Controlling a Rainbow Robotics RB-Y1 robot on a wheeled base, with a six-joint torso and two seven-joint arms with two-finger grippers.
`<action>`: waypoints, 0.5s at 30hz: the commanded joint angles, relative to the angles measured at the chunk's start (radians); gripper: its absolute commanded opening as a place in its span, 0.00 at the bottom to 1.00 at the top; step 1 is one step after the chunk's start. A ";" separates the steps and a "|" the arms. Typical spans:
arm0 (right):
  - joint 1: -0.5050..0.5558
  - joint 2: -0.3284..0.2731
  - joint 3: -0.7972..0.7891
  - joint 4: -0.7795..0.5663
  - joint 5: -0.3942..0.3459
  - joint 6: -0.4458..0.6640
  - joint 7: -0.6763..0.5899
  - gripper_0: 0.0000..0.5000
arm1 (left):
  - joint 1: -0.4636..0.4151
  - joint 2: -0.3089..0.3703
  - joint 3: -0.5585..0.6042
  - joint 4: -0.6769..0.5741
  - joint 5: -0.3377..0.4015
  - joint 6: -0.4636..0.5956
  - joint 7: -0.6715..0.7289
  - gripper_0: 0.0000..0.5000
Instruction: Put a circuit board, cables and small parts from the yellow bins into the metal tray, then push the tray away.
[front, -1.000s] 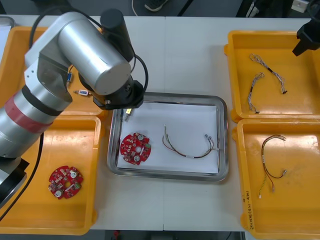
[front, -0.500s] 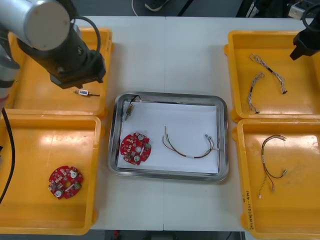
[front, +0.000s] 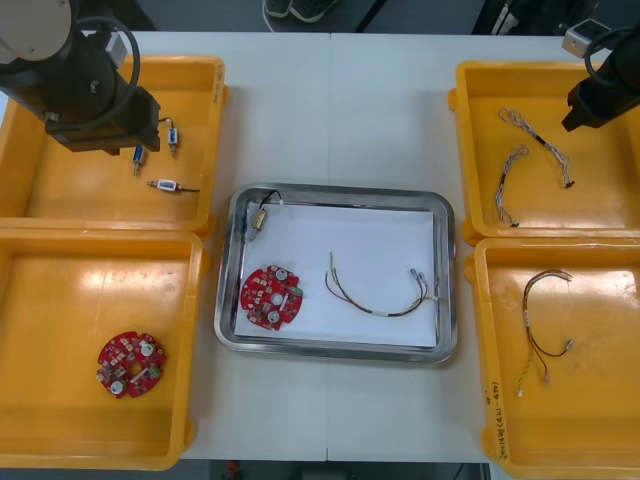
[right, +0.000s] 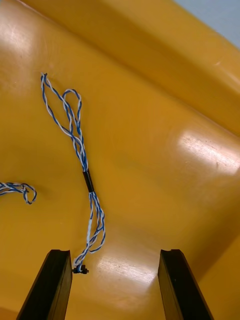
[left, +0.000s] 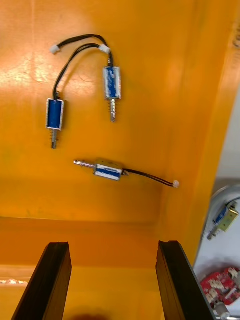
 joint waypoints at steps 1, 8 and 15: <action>-0.056 0.025 -0.011 0.014 0.014 -0.018 0.012 1.00 | -0.037 0.038 0.029 0.083 -0.045 -0.046 -0.070 1.00; -0.037 0.045 -0.013 0.014 0.028 -0.038 -0.001 1.00 | -0.055 0.036 0.034 0.201 -0.072 -0.141 -0.173 1.00; -0.011 0.048 -0.019 0.014 0.025 -0.061 -0.005 1.00 | -0.112 0.024 0.028 0.356 -0.080 -0.224 -0.264 1.00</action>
